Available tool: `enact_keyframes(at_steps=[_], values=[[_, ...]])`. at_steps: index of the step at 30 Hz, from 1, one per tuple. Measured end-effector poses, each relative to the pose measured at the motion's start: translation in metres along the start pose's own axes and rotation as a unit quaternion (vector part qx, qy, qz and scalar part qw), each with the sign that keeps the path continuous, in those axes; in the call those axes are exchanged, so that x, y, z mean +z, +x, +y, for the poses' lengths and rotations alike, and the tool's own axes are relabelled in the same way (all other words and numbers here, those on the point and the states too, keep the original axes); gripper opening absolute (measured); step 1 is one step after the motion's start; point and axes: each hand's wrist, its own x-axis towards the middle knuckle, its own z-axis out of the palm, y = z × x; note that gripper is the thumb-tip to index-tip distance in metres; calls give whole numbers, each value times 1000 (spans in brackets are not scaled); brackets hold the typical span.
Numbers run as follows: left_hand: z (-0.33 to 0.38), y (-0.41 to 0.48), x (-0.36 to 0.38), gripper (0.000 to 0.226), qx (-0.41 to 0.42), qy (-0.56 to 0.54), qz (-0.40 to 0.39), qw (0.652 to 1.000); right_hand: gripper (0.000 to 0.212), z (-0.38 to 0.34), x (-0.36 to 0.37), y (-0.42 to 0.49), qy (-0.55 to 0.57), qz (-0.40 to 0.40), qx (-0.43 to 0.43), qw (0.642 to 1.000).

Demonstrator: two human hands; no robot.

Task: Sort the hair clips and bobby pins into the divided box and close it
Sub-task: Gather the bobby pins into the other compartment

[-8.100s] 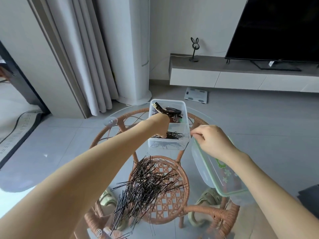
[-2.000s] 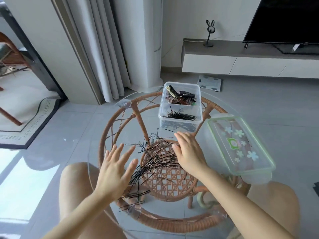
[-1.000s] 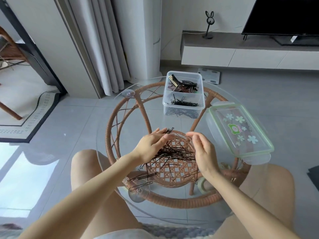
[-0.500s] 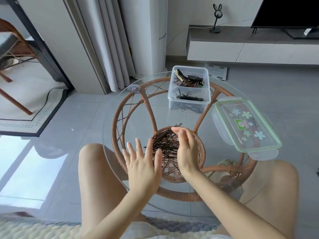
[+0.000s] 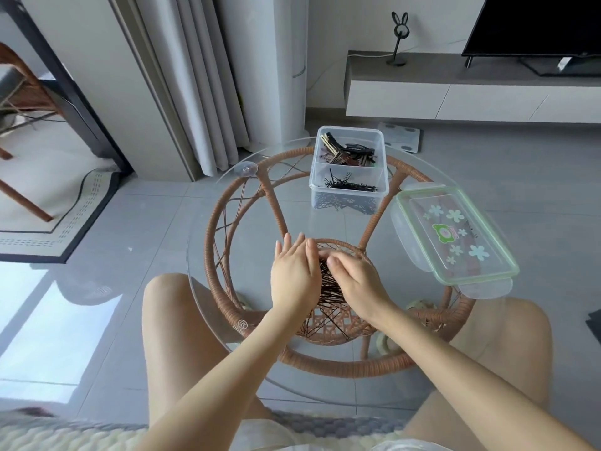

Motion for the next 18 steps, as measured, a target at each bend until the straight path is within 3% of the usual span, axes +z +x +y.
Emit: enact_keyframes(at_steps=[5,7,10,13,15,18], values=[[0,-7,-25,47,-37,-176,-41,983,33,-4,-23,-30,46,-33,29,998],[-8,-6,-44,45,-35,-191,-80,978,48,-5,-38,-38,-12,-72,21,997],[-26,-1,-72,67,1,-29,-154,988,90,-5,-53,-42,-191,-154,12,969],[-29,-8,-91,98,32,191,-253,948,117,-3,-50,-41,-357,-189,4,915],[-25,-18,-88,105,80,271,-287,915,117,-4,-40,-36,-393,-176,-21,902],[-17,-24,-73,110,145,300,-262,906,97,-8,-27,-23,-351,-146,-44,924]])
